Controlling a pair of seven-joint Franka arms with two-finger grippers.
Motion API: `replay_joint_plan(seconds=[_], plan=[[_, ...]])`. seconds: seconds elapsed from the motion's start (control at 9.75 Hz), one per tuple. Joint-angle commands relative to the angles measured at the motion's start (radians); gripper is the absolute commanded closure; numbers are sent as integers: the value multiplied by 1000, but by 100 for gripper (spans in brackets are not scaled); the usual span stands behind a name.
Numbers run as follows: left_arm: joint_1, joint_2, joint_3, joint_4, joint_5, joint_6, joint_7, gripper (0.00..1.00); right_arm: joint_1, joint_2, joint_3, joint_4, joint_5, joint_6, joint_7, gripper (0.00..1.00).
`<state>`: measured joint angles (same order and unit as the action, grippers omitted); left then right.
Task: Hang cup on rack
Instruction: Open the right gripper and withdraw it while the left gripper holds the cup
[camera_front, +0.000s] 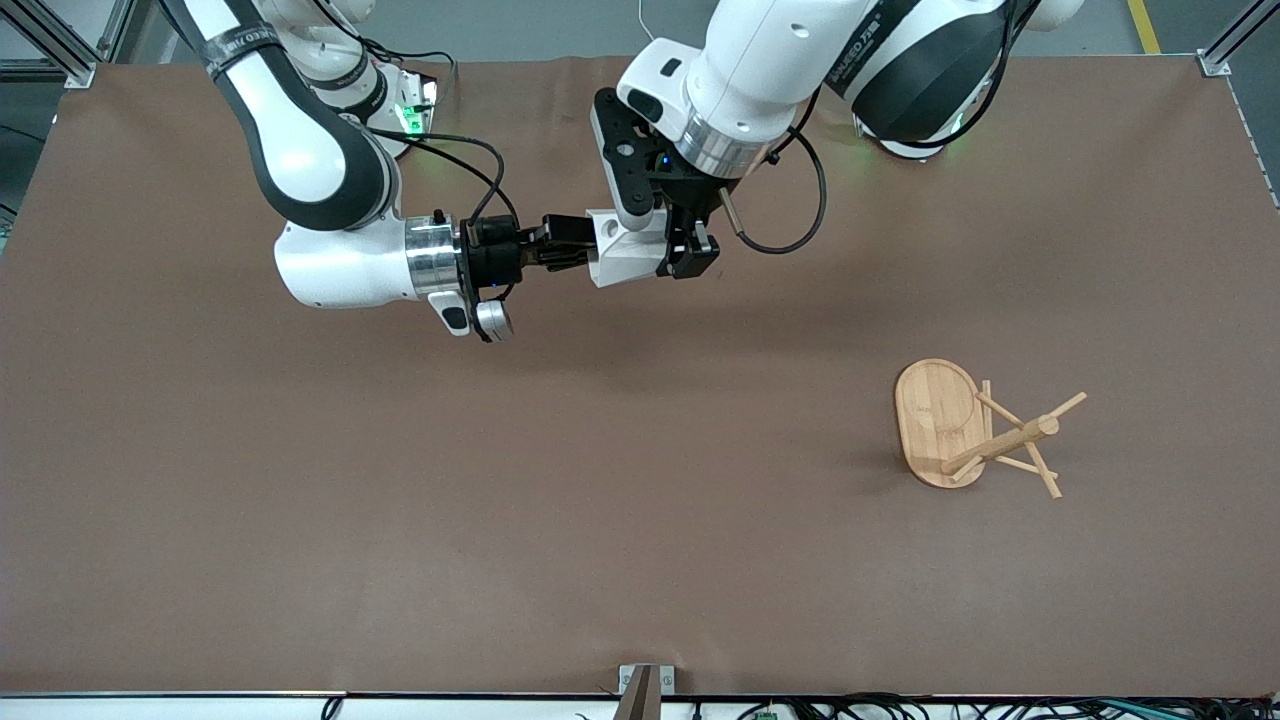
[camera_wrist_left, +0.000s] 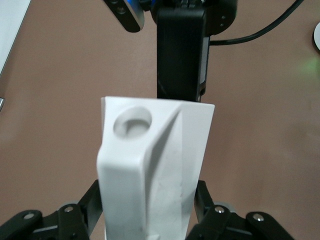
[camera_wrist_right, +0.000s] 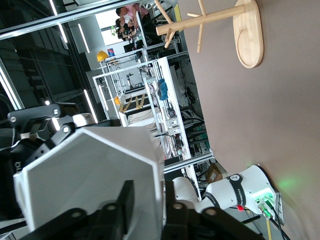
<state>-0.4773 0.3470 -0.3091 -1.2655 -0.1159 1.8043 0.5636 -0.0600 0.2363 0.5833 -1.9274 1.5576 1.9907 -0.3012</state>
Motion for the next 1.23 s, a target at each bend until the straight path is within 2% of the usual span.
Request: replay_joint_plan(seconds=[0.0, 0.21, 0.41, 0.72, 1.13], plan=[[8, 20, 2, -12, 2, 12, 16, 94, -32, -48, 6, -31, 24, -13, 16, 0], [9, 20, 4, -12, 2, 9, 16, 94, -75, -54, -40, -30, -26, -15, 16, 0], [9, 20, 4, -12, 4, 7, 18, 94, -75, -84, -164, 7, -185, -42, 147, 0], [20, 20, 4, -15, 4, 6, 13, 94, -75, -106, -325, 122, -594, -119, 468, 0], [80, 3, 2, -64, 4, -16, -137, 95, -73, -166, -465, 145, -1265, -151, 519, 0]])
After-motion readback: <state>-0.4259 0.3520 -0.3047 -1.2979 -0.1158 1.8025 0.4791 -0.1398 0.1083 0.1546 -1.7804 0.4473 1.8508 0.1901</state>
